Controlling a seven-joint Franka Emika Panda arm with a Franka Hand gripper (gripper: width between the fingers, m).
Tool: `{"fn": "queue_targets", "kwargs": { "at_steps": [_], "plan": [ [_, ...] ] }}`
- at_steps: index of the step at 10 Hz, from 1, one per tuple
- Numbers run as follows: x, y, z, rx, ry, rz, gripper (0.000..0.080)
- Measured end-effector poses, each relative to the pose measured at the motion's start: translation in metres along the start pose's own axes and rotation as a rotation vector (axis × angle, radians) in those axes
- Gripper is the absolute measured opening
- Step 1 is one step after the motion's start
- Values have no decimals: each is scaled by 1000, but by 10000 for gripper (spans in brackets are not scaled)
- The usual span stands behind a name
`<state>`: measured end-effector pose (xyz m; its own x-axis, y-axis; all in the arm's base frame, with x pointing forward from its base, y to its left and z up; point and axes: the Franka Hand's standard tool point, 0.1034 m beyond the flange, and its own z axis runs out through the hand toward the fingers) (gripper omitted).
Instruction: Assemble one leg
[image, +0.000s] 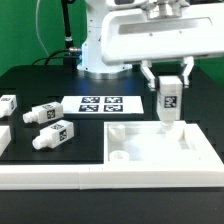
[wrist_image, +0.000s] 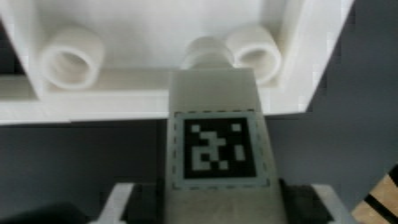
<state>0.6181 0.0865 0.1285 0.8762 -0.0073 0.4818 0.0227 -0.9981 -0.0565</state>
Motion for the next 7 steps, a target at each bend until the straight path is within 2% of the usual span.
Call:
{"fn": "queue_targets", "kwargs": {
  "at_steps": [2, 3, 6, 7],
  "plan": [
    [7, -17, 12, 14, 5, 5, 285],
    [2, -21, 18, 15, 4, -7, 285],
    [-8, -25, 30, 15, -4, -22, 285],
    [-5, -23, 32, 12, 18, -29, 285]
  ]
}}
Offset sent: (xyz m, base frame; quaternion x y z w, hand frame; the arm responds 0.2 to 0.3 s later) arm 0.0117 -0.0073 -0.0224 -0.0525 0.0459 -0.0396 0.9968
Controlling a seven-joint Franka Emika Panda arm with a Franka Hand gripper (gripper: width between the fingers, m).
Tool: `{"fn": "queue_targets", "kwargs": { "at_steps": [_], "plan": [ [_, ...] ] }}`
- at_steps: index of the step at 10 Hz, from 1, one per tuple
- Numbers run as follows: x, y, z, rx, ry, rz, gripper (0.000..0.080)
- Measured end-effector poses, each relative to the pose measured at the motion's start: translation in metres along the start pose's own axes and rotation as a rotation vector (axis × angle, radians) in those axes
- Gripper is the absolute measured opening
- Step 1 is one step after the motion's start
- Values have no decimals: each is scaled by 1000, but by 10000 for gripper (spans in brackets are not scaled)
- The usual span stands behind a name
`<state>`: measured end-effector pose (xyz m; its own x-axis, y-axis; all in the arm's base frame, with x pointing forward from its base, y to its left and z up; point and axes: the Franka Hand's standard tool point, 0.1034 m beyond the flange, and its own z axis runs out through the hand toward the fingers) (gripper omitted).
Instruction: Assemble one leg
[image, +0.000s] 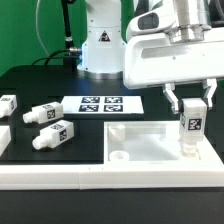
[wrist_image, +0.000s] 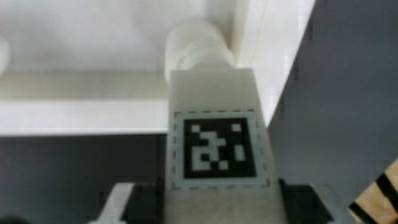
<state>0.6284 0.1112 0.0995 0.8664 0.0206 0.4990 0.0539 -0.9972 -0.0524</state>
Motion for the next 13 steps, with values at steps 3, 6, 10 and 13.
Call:
{"fn": "queue_targets", "kwargs": {
  "at_steps": [3, 6, 10, 13],
  "plan": [
    [2, 7, 8, -7, 10, -33, 285],
    [-5, -1, 13, -4, 7, -32, 285],
    [-10, 0, 16, -9, 37, -37, 287],
    [-10, 0, 16, -9, 37, -41, 605]
  ]
}}
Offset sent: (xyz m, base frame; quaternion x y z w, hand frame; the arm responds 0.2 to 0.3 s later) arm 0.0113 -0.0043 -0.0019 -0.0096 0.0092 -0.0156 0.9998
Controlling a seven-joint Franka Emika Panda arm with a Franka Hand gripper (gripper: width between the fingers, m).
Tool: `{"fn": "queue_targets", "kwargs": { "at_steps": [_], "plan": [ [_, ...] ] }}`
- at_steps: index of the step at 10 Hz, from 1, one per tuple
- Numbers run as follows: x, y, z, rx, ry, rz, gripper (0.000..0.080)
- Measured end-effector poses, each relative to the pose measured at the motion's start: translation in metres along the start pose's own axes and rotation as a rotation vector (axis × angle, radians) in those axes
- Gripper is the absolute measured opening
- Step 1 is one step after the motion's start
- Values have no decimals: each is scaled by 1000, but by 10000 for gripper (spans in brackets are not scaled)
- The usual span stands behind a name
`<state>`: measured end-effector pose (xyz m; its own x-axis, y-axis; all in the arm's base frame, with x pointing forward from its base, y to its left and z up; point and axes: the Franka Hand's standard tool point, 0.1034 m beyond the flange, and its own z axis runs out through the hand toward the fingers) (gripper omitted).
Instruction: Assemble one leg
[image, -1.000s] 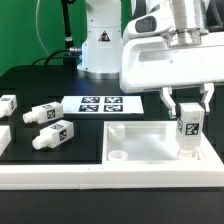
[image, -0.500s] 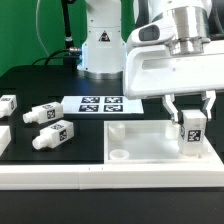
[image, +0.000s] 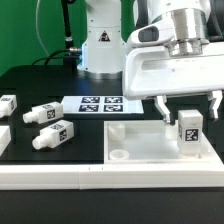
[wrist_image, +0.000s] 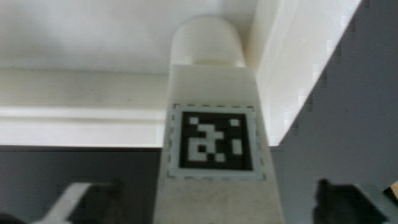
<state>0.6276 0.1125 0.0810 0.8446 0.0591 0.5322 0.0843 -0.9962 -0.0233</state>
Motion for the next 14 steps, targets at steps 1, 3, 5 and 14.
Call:
{"fn": "queue_targets", "kwargs": {
  "at_steps": [1, 3, 5, 14],
  "plan": [
    [0, 0, 0, 0, 0, -1, 605],
    [6, -3, 3, 7, -113, 50, 646],
    [12, -8, 10, 12, -241, 81, 649],
    [9, 4, 8, -26, -525, 288, 285]
  ]
}}
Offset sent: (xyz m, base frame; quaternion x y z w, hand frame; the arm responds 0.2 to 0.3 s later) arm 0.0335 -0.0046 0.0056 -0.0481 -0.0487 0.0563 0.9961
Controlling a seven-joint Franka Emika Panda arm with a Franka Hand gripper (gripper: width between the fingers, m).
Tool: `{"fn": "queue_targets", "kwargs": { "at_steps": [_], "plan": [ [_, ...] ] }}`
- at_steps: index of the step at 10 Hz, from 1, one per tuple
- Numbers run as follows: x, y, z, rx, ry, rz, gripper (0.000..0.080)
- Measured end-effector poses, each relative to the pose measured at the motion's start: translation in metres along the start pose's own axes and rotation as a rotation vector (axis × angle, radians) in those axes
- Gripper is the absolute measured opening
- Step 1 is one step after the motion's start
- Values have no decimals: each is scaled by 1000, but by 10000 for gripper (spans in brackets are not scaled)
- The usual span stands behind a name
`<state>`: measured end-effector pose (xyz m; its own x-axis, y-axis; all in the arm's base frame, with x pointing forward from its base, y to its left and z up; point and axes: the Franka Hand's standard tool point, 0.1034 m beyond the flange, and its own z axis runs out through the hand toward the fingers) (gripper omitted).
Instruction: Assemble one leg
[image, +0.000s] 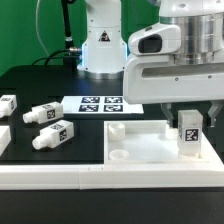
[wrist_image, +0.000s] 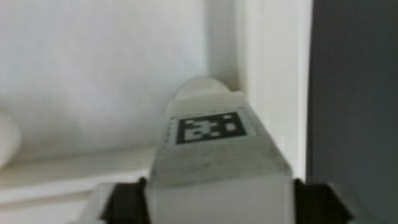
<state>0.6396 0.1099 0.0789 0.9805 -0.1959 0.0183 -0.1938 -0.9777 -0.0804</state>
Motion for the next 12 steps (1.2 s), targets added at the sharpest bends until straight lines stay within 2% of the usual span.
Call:
{"fn": "queue_targets", "kwargs": {
  "at_steps": [3, 6, 7, 10, 11, 12],
  "plan": [
    [0, 1, 0, -1, 0, 201, 285],
    [0, 1, 1, -11, 18, 668, 285],
    [1, 3, 1, 2, 14, 883, 285],
    [3, 12, 2, 106, -35, 1248, 287],
    [3, 11, 2, 105, -36, 1255, 338],
    [2, 10, 2, 105, -35, 1226, 338]
  ]
}}
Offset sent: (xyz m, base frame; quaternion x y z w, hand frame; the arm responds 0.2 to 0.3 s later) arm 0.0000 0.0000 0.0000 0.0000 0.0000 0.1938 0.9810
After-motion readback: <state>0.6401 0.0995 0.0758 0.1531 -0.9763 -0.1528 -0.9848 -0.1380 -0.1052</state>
